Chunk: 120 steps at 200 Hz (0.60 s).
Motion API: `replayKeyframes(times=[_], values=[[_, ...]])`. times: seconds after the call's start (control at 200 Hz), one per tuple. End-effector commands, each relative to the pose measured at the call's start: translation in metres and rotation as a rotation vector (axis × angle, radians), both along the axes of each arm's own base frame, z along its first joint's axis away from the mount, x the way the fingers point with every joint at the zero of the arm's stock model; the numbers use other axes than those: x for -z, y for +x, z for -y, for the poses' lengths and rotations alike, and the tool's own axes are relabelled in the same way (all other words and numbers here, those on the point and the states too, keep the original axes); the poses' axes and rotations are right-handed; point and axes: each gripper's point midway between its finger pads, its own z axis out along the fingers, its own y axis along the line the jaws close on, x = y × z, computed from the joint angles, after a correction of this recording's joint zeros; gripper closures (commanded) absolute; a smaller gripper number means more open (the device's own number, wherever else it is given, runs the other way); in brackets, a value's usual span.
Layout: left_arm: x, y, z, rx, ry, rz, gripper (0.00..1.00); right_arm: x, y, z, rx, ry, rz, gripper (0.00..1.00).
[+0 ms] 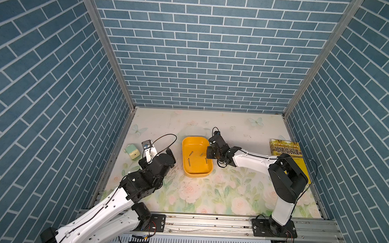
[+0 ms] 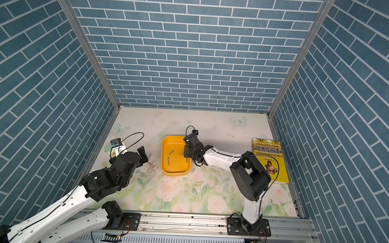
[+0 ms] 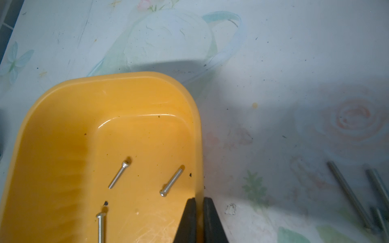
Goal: Take out the screws from the storage box
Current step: Adjust the storage box at the center of the board.
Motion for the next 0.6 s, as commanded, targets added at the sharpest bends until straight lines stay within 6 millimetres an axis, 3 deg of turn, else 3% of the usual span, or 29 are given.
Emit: replayKeyframes(times=[0.0, 0.165, 0.355, 0.595], values=[[0.006, 0.004, 0.013, 0.063, 0.021, -0.015, 0.00, 0.014, -0.014, 0.014, -0.060, -0.111, -0.046, 1.00], [0.011, 0.018, 0.042, 0.164, 0.030, -0.050, 0.03, 0.009, -0.022, 0.027, -0.065, -0.137, -0.036, 1.00], [0.025, 0.038, 0.088, 0.279, 0.017, -0.141, 0.10, -0.007, -0.028, 0.055, -0.012, -0.189, 0.004, 0.99], [0.047, 0.062, 0.154, 0.447, -0.043, -0.239, 0.18, -0.033, -0.037, 0.071, -0.022, -0.154, 0.088, 0.70]])
